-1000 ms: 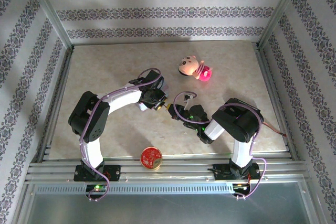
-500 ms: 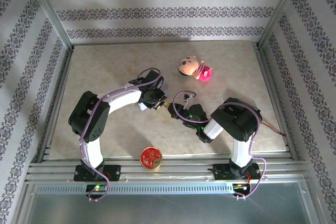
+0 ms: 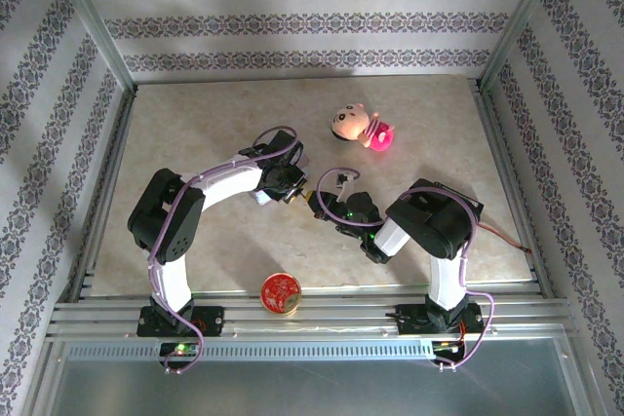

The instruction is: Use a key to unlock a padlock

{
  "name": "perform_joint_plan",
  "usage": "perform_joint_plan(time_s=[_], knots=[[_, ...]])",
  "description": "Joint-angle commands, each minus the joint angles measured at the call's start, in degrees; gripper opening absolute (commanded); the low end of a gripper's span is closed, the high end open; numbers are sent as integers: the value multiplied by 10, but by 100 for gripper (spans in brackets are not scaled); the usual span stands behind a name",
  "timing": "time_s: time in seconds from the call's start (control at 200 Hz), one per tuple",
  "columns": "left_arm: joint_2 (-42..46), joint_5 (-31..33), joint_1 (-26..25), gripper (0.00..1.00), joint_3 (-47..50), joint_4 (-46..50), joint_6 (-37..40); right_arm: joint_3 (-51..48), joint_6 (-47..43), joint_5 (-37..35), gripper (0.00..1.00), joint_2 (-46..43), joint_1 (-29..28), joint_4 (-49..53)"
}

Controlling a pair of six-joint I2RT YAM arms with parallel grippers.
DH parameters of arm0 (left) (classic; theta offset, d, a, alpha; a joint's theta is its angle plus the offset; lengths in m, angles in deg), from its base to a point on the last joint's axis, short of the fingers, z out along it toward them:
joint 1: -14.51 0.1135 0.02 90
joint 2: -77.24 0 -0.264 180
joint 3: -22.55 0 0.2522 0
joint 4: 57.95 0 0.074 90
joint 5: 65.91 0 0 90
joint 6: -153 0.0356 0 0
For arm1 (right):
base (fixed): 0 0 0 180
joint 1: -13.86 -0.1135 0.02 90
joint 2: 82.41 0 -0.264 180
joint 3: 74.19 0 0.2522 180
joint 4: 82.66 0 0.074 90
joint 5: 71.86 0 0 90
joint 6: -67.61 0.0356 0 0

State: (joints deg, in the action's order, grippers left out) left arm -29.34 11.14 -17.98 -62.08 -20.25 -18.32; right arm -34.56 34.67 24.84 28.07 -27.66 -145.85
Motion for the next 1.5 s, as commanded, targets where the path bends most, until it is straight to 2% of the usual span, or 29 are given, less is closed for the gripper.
perform_joint_plan(time_s=[0.0,0.175,0.56,0.825,1.054,1.234,1.494], knots=[[-13,-95,-15,19,3,4,-24,33,-5,26,0,18,-12,-25],[-13,-100,-17,16,3,4,-23,34,-24,19,0,11,-13,-25],[-5,-101,-17,16,9,12,-18,52,-51,8,0,14,7,-25],[-4,-103,-17,16,11,5,-20,65,-57,35,0,14,30,-25],[-7,-105,-18,16,9,-1,-25,86,-44,28,0,35,3,-25],[-4,-102,-18,16,18,-14,-36,60,-36,7,0,30,-16,-25],[-7,-105,-18,16,21,-35,-53,28,-8,-55,0,15,-53,-25]])
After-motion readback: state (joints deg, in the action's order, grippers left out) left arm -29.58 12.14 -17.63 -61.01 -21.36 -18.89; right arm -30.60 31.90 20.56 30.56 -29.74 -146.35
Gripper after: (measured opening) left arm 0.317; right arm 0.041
